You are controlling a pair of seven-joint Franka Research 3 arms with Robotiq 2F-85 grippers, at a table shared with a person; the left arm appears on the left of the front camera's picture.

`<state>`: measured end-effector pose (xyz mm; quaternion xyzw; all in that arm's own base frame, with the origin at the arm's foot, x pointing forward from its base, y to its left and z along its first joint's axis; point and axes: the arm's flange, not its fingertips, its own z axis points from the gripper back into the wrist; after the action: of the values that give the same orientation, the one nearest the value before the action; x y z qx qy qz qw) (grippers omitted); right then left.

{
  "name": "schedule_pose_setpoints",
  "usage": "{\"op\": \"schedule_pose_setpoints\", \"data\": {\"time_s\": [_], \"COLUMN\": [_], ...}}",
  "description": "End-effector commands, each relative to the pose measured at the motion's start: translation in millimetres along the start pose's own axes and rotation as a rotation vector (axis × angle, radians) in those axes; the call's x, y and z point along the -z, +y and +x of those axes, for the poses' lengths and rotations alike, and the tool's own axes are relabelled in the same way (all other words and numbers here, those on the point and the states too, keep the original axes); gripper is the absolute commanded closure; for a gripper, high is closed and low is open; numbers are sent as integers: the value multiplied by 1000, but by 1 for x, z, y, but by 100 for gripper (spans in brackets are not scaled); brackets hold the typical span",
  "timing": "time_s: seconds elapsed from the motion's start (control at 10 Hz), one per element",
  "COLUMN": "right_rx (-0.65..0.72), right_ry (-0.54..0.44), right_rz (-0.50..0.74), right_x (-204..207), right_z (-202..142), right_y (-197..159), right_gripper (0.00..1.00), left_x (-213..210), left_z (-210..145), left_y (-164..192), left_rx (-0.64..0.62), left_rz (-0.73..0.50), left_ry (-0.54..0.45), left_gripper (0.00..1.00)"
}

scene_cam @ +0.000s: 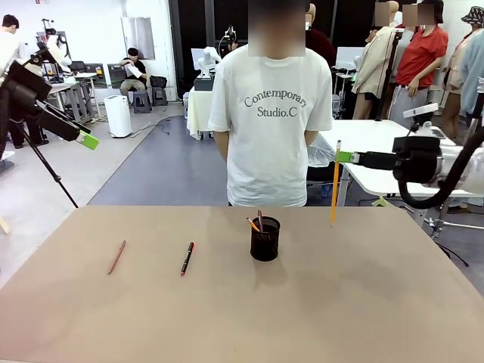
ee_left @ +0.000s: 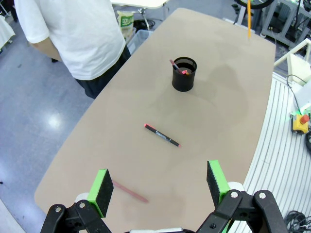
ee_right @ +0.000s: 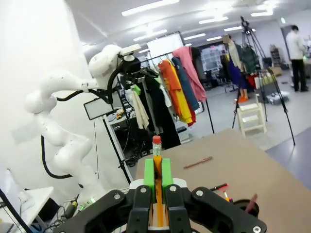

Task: Place the pens into the pen holder.
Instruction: Pick up a writing instrument from the table and place it into the Pen holder.

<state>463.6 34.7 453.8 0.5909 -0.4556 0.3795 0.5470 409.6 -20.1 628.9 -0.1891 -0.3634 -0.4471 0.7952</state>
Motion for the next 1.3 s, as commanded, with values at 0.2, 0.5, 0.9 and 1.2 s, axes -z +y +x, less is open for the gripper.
{"op": "schedule_pose_setpoints", "data": {"time_s": [0.2, 0.5, 0.9, 1.2], "right_rx": [-248, -320, -283, -283], "right_ry": [-10, -16, 16, 16], "right_rz": [63, -33, 66, 66], "right_x": [38, 49, 44, 44], "right_z": [-12, 2, -14, -14], "right_y": [-26, -57, -32, -32], "right_gripper": [100, 100, 100, 100], "left_x": [0, 0, 0, 0], "left_z": [0, 0, 0, 0], "left_y": [-2, -2, -2, -2], "left_rx": [4, 4, 4, 4], "left_rz": [1, 1, 1, 1], "left_ry": [-8, -8, -8, -8], "left_gripper": [0, 0, 0, 0]}}
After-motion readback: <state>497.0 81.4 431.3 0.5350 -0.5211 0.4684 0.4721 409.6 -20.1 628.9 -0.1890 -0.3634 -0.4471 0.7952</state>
